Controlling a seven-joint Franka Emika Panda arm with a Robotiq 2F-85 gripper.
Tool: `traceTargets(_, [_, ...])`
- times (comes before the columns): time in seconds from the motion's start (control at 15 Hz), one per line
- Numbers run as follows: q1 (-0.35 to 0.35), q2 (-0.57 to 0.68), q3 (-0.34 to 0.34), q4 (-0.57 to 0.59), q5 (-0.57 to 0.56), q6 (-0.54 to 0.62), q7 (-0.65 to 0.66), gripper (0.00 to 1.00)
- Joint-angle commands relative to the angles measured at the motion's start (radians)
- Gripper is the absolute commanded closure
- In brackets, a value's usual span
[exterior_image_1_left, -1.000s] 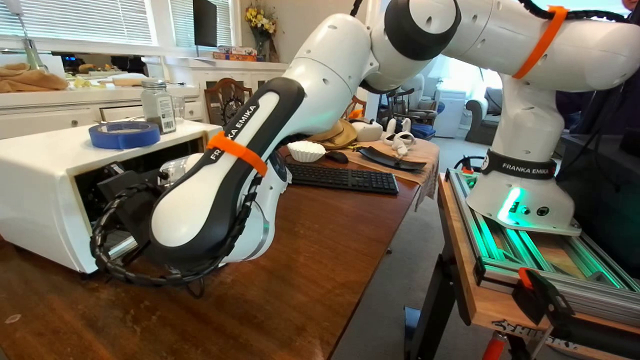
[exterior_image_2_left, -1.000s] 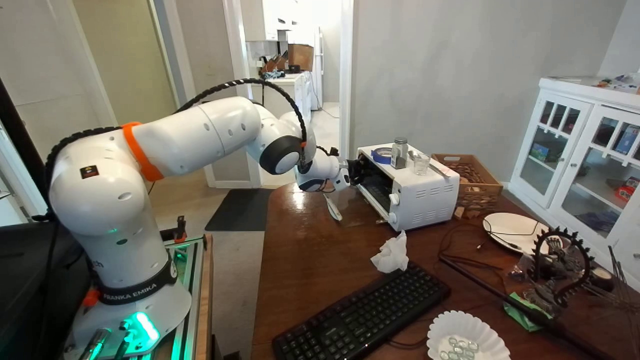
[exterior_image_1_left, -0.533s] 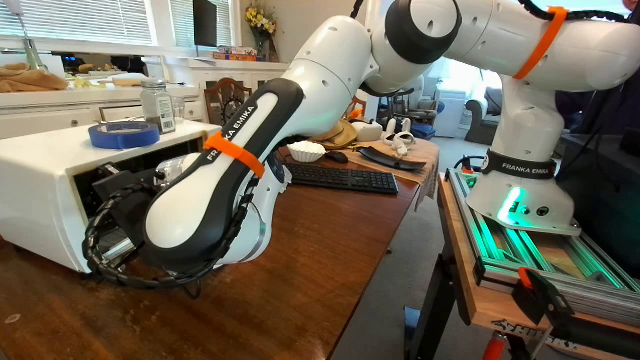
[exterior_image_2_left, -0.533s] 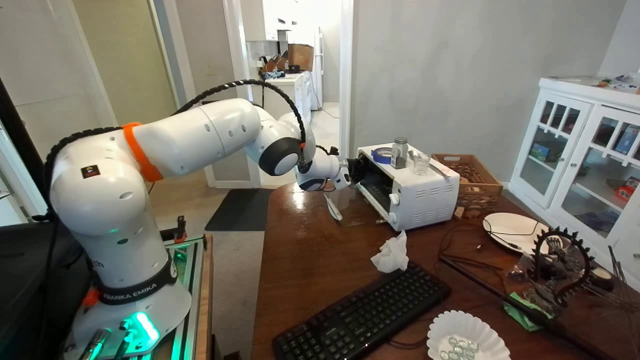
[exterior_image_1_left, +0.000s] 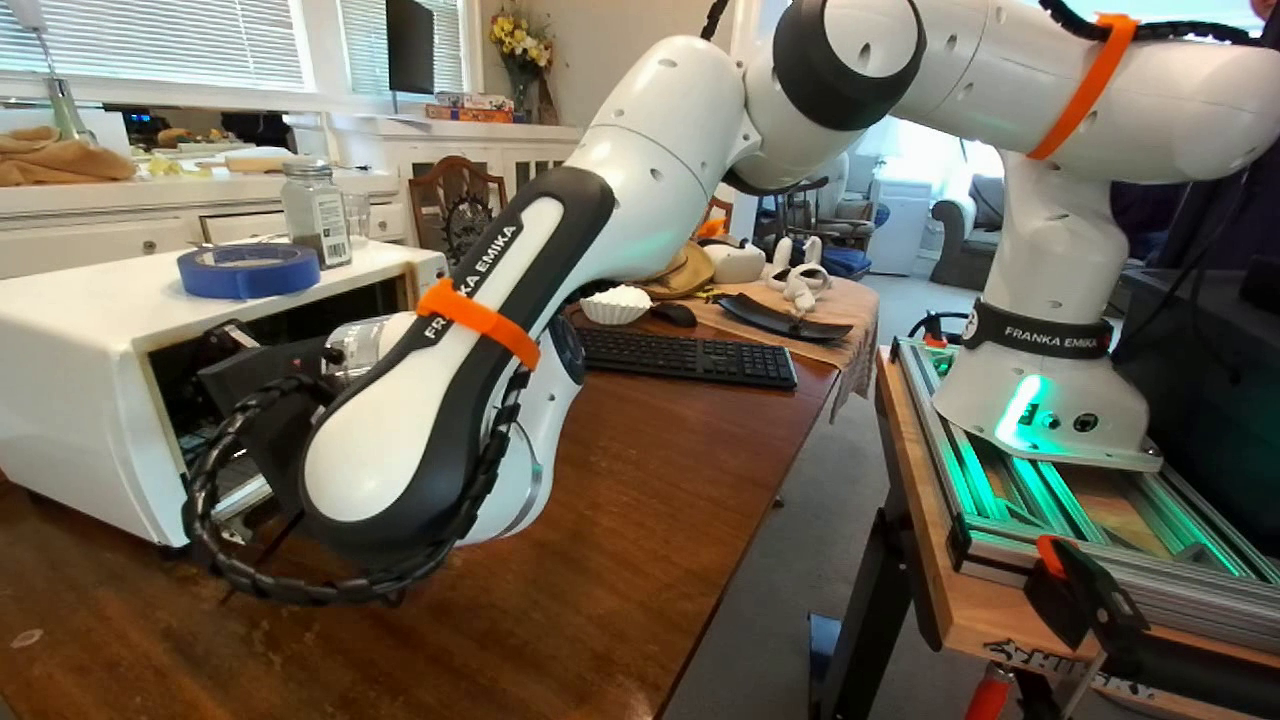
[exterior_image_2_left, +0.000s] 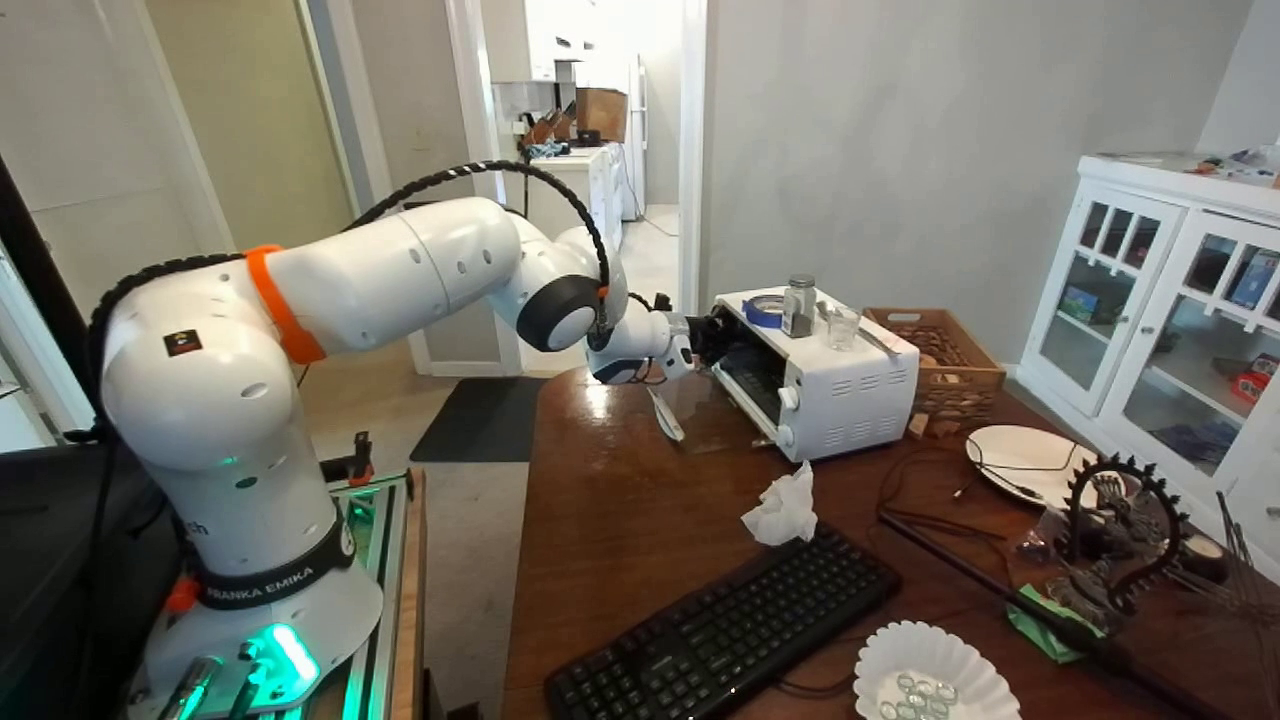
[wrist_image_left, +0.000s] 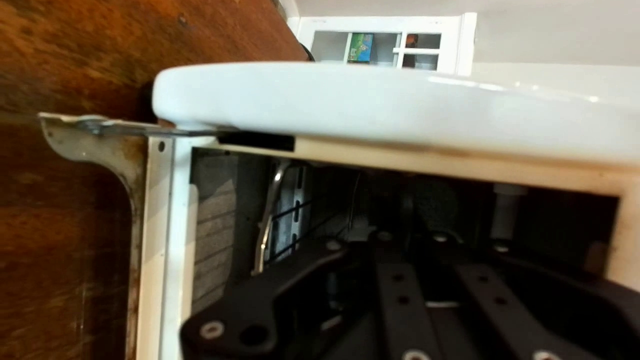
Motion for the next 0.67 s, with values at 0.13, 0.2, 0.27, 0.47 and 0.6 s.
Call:
traceTargets(0.13, [0.005, 0.008, 0.01, -0.103, -0.011, 0.195, 0.063, 0.98])
traceTargets(0.2, [0.076, 0.011, -0.09, -0.022, 0.053, 0.126, 0.104, 0.98])
traceTargets(0.27, [0.085, 0.002, -0.114, -0.036, 0.065, 0.128, 0.119, 0.98])
traceTargets(0.47, [0.153, -0.015, -0.237, -0.045, 0.12, 0.12, 0.193, 0.98])
traceTargets(0.6, [0.213, -0.03, -0.334, -0.06, 0.174, 0.115, 0.26, 0.98])
